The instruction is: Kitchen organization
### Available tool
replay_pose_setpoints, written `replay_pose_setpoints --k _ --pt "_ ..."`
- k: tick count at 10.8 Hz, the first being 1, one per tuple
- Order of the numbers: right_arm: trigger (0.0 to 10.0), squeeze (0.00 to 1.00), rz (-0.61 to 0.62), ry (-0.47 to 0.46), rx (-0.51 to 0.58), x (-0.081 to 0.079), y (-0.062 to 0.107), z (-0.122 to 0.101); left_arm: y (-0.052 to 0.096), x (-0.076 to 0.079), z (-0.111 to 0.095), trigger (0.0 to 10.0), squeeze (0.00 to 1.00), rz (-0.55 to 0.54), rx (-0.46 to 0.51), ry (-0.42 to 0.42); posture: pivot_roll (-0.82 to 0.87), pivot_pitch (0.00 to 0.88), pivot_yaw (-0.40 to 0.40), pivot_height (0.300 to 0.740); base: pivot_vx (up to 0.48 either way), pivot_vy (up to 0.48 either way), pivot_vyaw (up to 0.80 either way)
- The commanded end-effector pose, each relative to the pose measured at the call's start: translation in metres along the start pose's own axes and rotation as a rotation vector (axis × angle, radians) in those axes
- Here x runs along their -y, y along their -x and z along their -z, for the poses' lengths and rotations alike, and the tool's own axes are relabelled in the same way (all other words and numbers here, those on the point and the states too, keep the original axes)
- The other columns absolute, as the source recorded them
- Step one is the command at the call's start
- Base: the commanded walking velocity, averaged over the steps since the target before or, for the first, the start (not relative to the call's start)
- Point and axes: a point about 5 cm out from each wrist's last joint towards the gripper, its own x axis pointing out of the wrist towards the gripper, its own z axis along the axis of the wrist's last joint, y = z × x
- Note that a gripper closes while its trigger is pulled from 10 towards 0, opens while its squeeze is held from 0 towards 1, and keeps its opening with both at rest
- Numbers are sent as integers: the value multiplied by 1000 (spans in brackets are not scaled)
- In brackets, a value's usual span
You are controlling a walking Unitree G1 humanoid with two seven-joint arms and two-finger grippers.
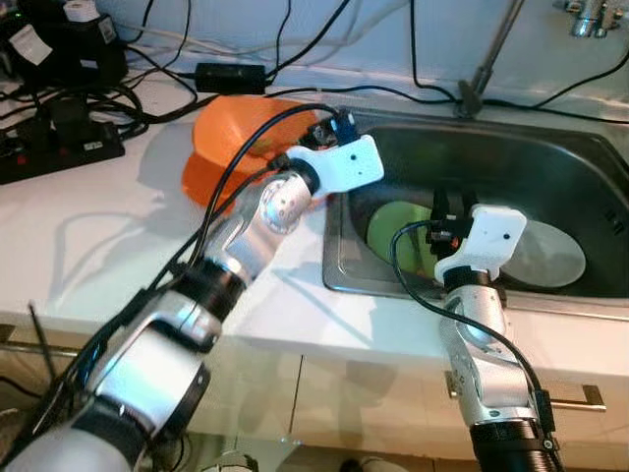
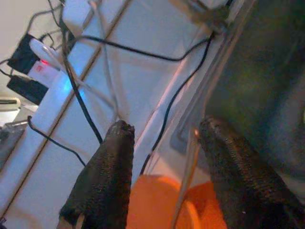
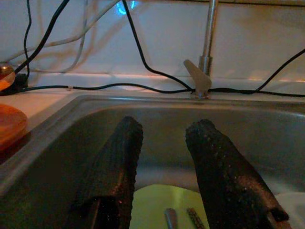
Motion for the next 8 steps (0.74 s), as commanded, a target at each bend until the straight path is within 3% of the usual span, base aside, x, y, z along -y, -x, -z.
replay_pose_setpoints --k 1,6,8 --pt "10000 0 7 12 4 2 0 -2 -5 2 -5 10000 0 16 13 -28 -22 57 -48 740 0 0 0" --pt "10000 0 4 13 4 0 -1 -3 -18 10 -5 10000 0 51 -20 -36 -26 53 -49 740 0 0 0" --pt "10000 0 9 23 6 3 -1 -4 -22 1 -3 10000 0 37 -51 -65 -40 52 -44 740 0 0 0"
